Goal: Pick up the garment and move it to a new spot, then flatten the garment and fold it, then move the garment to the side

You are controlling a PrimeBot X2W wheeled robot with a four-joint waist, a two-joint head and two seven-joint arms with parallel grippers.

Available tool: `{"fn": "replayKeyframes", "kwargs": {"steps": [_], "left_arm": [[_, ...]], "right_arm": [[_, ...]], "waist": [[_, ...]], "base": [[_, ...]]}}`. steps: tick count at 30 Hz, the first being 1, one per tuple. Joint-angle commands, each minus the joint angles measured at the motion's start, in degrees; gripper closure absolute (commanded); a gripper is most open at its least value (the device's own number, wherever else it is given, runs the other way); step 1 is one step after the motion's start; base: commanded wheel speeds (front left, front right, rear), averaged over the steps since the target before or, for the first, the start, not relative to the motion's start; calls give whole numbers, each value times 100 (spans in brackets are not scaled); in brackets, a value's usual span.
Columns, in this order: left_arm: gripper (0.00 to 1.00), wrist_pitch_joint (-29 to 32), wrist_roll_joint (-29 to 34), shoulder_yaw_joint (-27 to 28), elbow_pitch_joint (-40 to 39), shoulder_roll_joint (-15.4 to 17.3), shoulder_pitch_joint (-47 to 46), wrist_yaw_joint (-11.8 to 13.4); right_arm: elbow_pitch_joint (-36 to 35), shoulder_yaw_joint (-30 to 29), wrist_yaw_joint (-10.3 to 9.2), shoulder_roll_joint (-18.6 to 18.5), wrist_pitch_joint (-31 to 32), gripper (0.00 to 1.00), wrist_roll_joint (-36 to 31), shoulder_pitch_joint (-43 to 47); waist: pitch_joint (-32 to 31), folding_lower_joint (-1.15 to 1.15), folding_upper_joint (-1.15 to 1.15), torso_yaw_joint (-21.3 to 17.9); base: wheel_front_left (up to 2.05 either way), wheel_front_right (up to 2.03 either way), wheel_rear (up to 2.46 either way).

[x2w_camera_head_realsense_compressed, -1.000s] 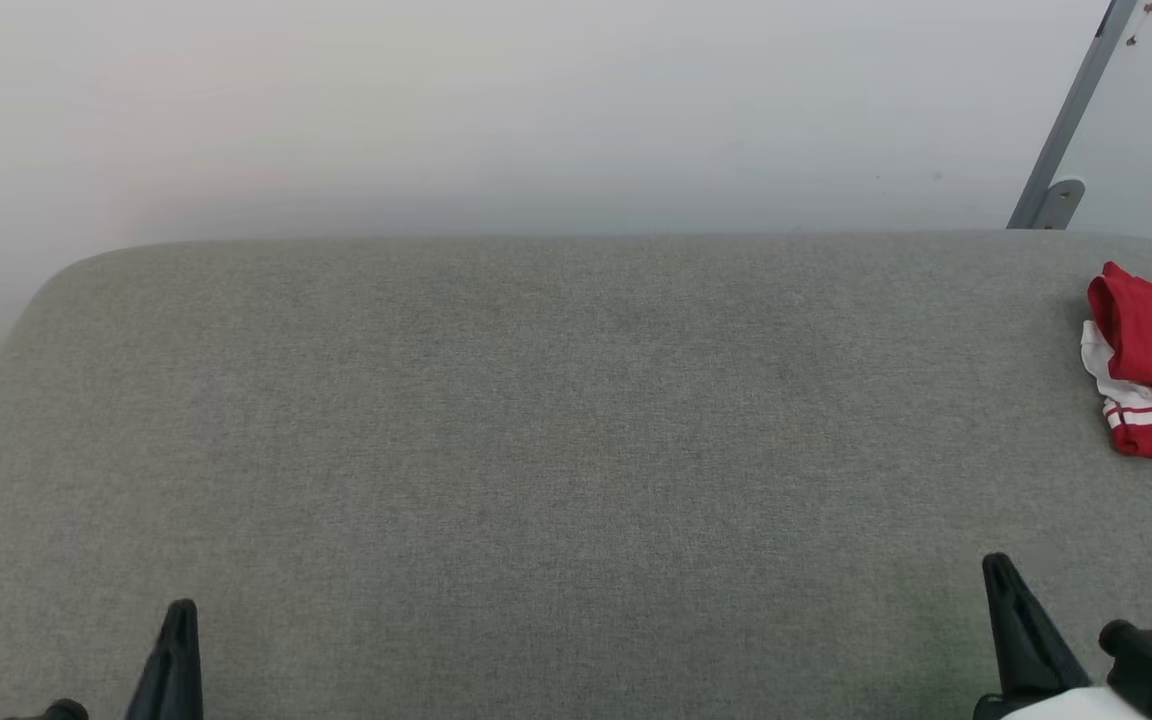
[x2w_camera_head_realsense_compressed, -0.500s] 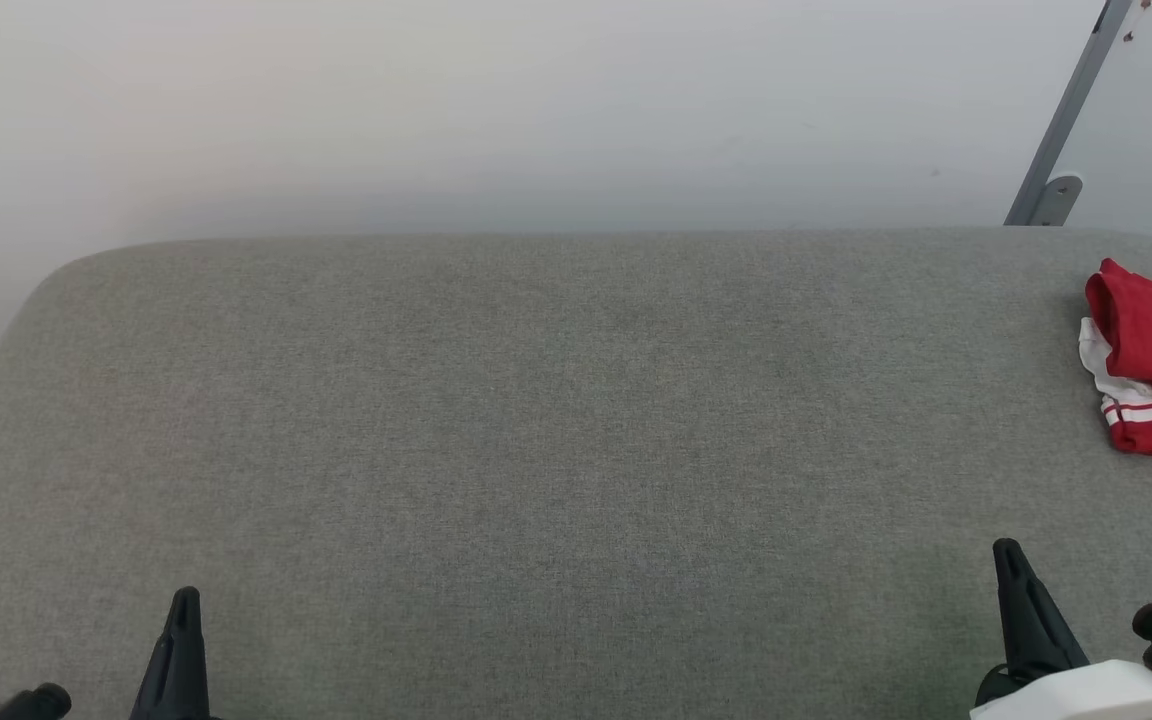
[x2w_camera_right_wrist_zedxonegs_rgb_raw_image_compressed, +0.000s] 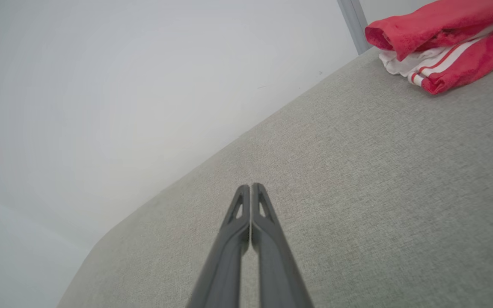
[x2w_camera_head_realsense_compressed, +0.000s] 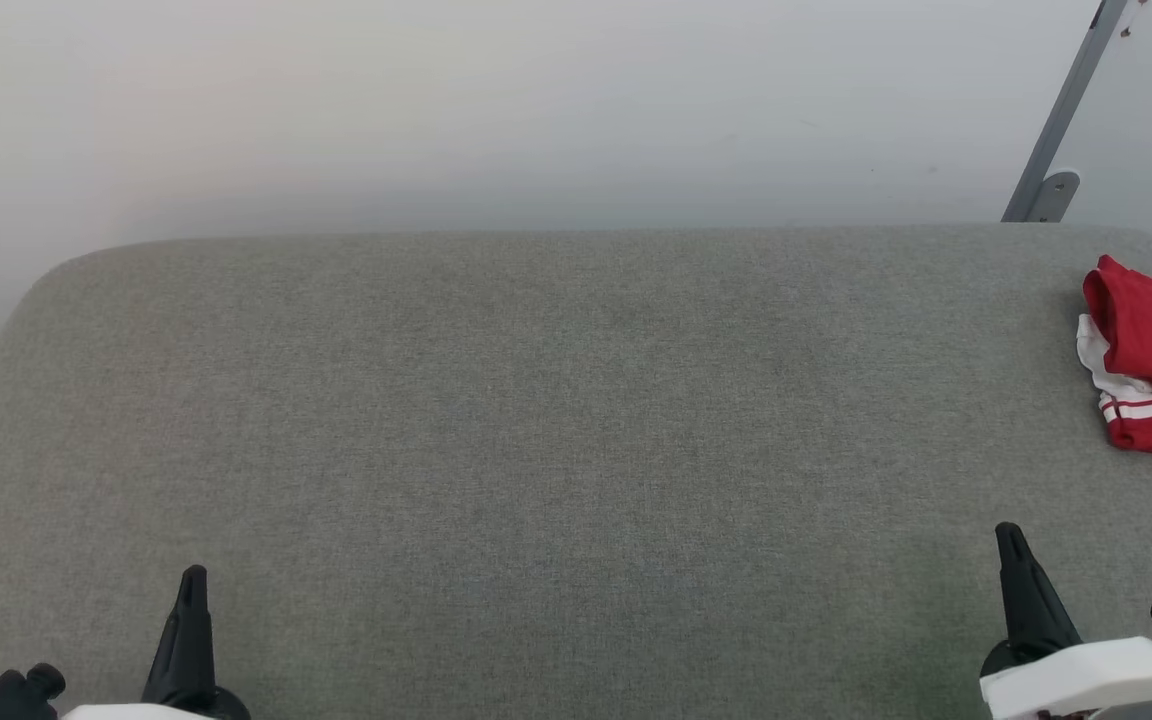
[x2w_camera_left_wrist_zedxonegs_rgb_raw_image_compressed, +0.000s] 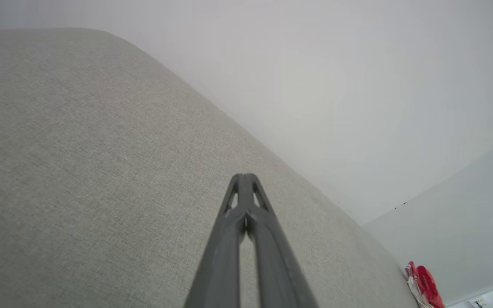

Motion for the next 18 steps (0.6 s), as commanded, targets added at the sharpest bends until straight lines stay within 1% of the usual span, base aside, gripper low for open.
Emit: {"fn": "replayKeyframes", "kwargs": {"steps": [1, 18], "left_arm": [[100, 55, -224, 45, -37, 17, -176, -8], [100, 389, -1288, 84, 117, -113, -473, -13]], "right_arm": [[-53, -42, 0, 3, 51, 100, 216, -174], [-34, -136, 0, 105, 389, 100, 1365, -363]], "waist": [[2, 0, 0, -3], [27, 0, 0, -30]], "base": [[0, 0, 0], [0, 0, 0]]}}
